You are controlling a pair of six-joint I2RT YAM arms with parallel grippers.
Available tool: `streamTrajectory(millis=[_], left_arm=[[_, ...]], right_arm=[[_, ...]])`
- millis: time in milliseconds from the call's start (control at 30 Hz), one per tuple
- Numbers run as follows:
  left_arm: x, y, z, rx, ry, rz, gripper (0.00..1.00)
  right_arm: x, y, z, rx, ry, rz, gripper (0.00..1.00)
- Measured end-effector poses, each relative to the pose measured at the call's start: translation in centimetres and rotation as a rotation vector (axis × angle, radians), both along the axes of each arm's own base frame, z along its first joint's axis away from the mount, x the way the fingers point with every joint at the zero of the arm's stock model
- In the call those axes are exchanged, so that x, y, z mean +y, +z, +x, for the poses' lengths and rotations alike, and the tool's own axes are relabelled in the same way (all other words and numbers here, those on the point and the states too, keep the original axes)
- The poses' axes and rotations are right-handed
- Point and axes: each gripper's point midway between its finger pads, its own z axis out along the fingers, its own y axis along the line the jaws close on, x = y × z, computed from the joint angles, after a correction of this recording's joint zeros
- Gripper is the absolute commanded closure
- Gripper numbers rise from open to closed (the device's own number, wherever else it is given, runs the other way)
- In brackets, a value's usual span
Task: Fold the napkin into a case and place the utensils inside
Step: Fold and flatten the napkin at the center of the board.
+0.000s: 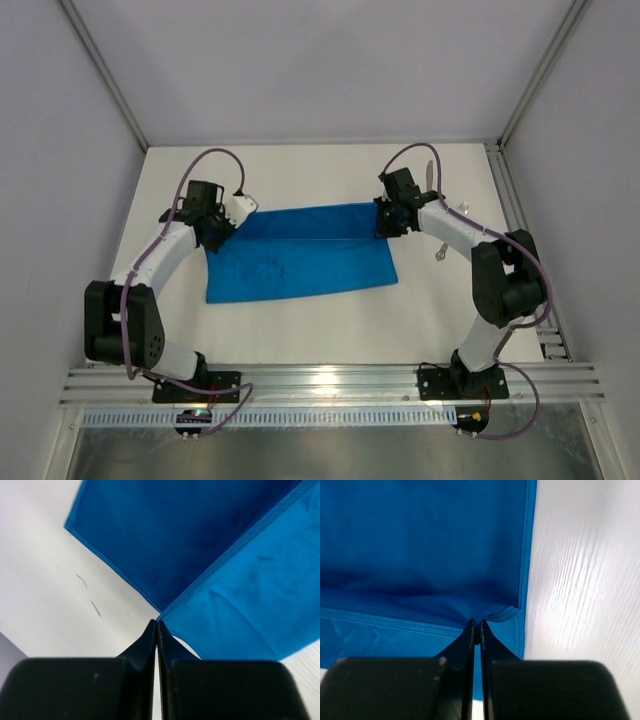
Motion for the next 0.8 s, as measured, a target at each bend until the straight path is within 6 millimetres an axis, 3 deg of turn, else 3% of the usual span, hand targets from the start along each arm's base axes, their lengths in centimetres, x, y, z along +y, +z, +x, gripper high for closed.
streamTrajectory(millis=[167,267,533,667,800], left_arm=[[0.5,-1.1,4.2,-0.025,0.037,0.013,1.0],[0.6,-2.4,5.7,-0.012,0.049,0.008,1.0],[1.1,-5.0,7.5,0.02,0.072,0.009,1.0],[0.9,-5.4,8.3,0.014,0.083,0.002,1.0],[1.0,-5.3,9.5,-0.007,0.094,0.003,1.0]], right_arm=[[0.3,-1.0,4.3,0.003,0.002,-0.015,0.96],[0.3,-1.8,5.3,0.02,-0.004,-0.014,0.96],[1.0,-1.4,10.1,-0.002,-0.015,0.006,0.96],[0.9,-1.9,10.7,0.005,-0.022,0.004,0.96],[0.7,-1.9,11.3,0.0,-0.033,0.003,0.49]])
